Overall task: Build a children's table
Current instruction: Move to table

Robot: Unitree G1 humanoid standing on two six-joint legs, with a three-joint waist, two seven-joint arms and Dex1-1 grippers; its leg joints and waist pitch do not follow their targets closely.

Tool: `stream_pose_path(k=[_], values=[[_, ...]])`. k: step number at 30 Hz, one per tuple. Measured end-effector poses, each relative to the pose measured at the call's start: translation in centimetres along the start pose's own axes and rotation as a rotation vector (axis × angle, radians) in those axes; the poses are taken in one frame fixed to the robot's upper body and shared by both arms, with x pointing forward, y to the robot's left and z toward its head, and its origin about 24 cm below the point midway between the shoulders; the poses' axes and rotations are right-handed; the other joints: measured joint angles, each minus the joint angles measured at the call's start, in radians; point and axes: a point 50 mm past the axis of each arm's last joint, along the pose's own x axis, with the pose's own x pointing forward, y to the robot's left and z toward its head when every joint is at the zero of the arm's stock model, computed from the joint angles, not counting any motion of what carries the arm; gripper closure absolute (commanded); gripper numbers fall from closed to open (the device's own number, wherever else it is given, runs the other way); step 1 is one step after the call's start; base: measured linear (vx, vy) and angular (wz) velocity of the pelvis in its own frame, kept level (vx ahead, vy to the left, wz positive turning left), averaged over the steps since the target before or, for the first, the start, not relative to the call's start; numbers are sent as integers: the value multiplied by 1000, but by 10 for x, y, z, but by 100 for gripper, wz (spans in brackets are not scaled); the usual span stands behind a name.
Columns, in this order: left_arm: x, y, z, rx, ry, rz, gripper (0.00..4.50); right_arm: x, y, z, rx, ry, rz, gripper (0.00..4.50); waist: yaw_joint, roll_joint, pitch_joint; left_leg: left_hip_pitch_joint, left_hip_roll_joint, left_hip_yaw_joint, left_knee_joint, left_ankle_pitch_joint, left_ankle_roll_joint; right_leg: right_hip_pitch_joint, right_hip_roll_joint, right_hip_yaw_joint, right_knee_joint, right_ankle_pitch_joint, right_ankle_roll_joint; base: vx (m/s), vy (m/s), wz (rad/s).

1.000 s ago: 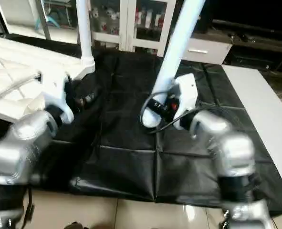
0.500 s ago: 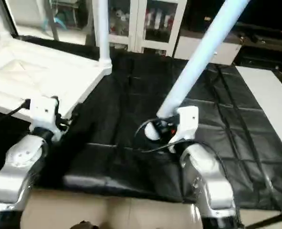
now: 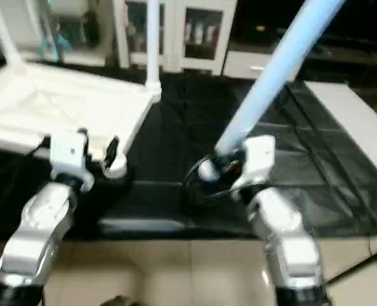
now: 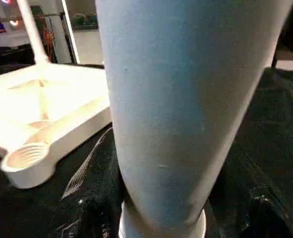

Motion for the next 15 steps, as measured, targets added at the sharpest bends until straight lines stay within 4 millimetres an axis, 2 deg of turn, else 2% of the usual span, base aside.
stream_pose_path(k=[1,2,3,4,6,7,8,9,10,11,12,13,15], values=[[3,1,7,20,-23,7,59,0,-1,1,-4,-4,-5,265,-8,21,3,30,62,13,-76,-4,19,4,-6,-17,-10,11,3,-86,281,12],[2,4,5,36,-16,22,59,1,0,-2,0,9,-1,265,-18,33,9,22,63,20,-79,2,31,4,9,3,-18,6,-15,-86,281,12],[1,7,3,51,-4,37,59,2,4,-4,3,13,14,265,-23,33,8,21,60,21,-81,6,33,6,31,34,-26,5,-43,-76,258,20],[0,11,2,60,2,53,59,3,7,-5,5,15,29,265,-21,33,8,19,58,21,-82,7,34,13,56,48,-25,16,-63,-53,188,9],[-1,17,2,63,4,85,59,4,9,-4,2,12,37,265,-10,34,7,17,61,24,-95,18,41,12,95,54,27,13,-58,-50,147,10],[-1,17,2,57,3,87,59,4,8,-3,1,11,35,265,1,33,2,15,61,27,-114,34,59,3,110,56,59,4,-51,0,0,0],[-1,15,2,47,3,85,59,5,8,-2,1,9,33,265,7,32,1,12,60,28,-126,44,68,1,115,57,63,-4,-47,0,0,0],[0,13,2,41,3,82,59,5,8,-2,0,5,34,265,8,29,-1,7,59,30,-132,53,71,0,112,61,56,-10,-46,0,0,0],[0,11,2,33,7,81,59,5,8,-1,0,2,33,265,10,21,-5,1,55,36,-135,62,74,1,102,72,35,-13,-42,-67,-65,4],[0,11,1,29,9,81,59,6,7,0,0,0,31,265,9,5,-8,-3,45,45,-135,67,76,6,83,90,-1,-21,-33,-49,-73,1],[0,10,1,22,9,79,59,5,4,1,-2,-2,21,265,12,-8,-15,-11,43,51,-134,71,77,4,77,96,0,-29,10,-48,-120,-7],[1,5,1,7,8,63,59,1,-1,-2,0,9,-5,265,27,-8,-14,-16,42,62,-146,75,83,-5,77,97,2,-26,6,-52,-136,-9],[1,-1,3,-8,-1,32,59,-2,-8,-2,-3,14,-35,265,38,-11,-13,-9,46,72,-169,79,75,-14,77,102,1,-21,10,-50,-123,-10]])
